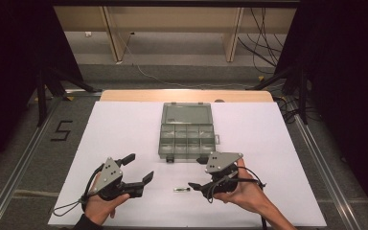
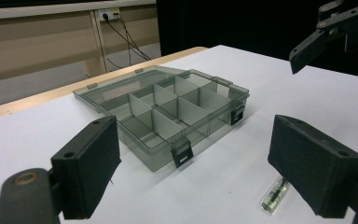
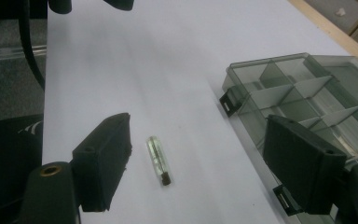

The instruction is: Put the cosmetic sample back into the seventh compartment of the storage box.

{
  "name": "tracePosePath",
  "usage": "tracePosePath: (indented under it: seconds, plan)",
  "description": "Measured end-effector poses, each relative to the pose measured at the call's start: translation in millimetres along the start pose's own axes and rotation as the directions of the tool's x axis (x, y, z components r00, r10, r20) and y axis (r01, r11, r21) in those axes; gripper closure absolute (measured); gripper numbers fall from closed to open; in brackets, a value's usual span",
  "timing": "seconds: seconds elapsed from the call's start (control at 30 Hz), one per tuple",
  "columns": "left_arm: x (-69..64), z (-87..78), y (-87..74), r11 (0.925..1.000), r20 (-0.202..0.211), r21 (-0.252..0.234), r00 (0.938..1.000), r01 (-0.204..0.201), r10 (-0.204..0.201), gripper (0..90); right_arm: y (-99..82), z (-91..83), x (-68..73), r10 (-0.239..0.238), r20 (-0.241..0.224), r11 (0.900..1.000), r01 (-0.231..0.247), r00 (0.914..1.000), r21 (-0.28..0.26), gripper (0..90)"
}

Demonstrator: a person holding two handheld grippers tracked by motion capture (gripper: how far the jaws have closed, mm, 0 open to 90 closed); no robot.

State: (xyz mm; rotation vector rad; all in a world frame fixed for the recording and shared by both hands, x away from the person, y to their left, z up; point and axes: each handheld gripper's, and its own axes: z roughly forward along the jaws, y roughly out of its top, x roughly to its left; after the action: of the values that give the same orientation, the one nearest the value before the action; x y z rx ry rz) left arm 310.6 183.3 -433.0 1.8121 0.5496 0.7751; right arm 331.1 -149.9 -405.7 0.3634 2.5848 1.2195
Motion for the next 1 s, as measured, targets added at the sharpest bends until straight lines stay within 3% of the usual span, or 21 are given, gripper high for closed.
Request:
tracePosePath:
  seconds: [0.33,0.37,0.57,0.8,1.0]
  plan:
    - [0.0,0.0,0.0,1.0,-0.004,0.0,1.0,-0.002,0.002,15.7,8.1,16.0,-4.5,-0.004,-0.047,0.9964,0.008,0.9989,0.084,27.6]
    - [-0.2,0.0,0.0,1.0,0.001,-0.003,1.0,0.001,-0.001,15.7,9.3,21.0,-4.9,-0.007,-0.059,0.9928,0.014,0.9982,0.119,27.7]
    - [0.0,0.0,0.1,1.0,0.0,-0.004,1.0,0.002,-0.002,15.7,11.0,36.5,-3.0,-0.028,-0.099,0.9777,0.048,0.9947,0.205,29.4]
    - [-0.2,-0.1,0.2,1.0,0.0,-0.005,1.0,0.003,-0.003,15.7,13.8,50.3,-1.1,-0.045,-0.12,0.9568,0.077,0.9918,0.28,32.8]
    - [-0.1,-0.3,0.3,1.0,-0.003,-0.004,1.0,0.0,0.0,15.7,17.3,63.6,0.7,-0.069,-0.161,0.9324,0.12,0.9846,0.341,35.2]
